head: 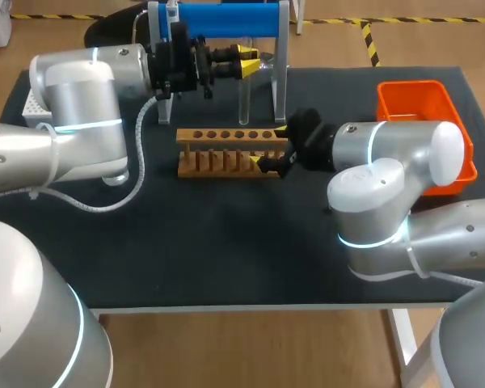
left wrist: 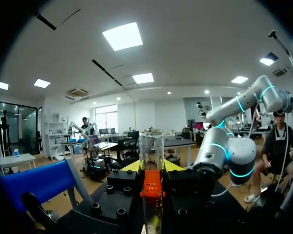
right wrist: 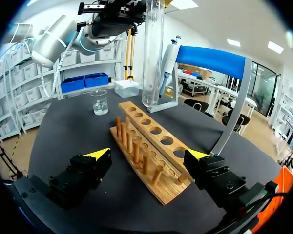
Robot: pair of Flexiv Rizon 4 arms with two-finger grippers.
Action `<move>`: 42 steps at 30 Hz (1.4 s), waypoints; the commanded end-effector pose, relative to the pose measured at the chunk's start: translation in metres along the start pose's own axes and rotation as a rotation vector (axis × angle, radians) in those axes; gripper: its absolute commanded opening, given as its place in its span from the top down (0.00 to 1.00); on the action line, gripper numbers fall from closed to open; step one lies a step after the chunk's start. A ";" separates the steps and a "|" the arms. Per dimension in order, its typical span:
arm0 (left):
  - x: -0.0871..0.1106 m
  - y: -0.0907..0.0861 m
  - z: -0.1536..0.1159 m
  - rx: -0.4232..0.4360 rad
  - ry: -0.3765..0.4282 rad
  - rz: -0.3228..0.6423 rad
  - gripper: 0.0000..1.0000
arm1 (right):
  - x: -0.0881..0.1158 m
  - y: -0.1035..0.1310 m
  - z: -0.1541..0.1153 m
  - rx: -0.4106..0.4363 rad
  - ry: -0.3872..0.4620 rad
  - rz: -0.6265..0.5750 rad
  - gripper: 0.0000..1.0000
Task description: Invert the test tube, pick up the pipette, mount the tip to pipette, aspirate from beaker and dispense into the tube, eject the tip, return the pipette, and cap with the stopper.
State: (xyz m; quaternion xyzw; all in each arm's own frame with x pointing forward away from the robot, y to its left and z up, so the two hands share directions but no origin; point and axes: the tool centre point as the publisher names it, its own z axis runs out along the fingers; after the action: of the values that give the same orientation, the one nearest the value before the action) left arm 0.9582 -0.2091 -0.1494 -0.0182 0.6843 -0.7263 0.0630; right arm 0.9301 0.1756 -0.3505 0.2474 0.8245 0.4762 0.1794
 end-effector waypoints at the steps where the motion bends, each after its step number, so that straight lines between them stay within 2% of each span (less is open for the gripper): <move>1: -0.006 0.005 0.002 0.002 0.008 -0.007 1.00 | 0.000 0.000 0.000 0.002 0.002 0.000 0.00; 42: -0.024 0.046 -0.006 0.022 -0.030 -0.052 1.00 | 0.000 0.000 0.000 0.002 0.002 0.000 0.00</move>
State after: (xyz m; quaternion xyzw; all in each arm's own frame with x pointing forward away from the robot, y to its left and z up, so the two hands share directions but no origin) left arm 0.9810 -0.2018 -0.1905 -0.0488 0.6763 -0.7328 0.0560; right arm 0.9303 0.1757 -0.3508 0.2474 0.8245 0.4763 0.1795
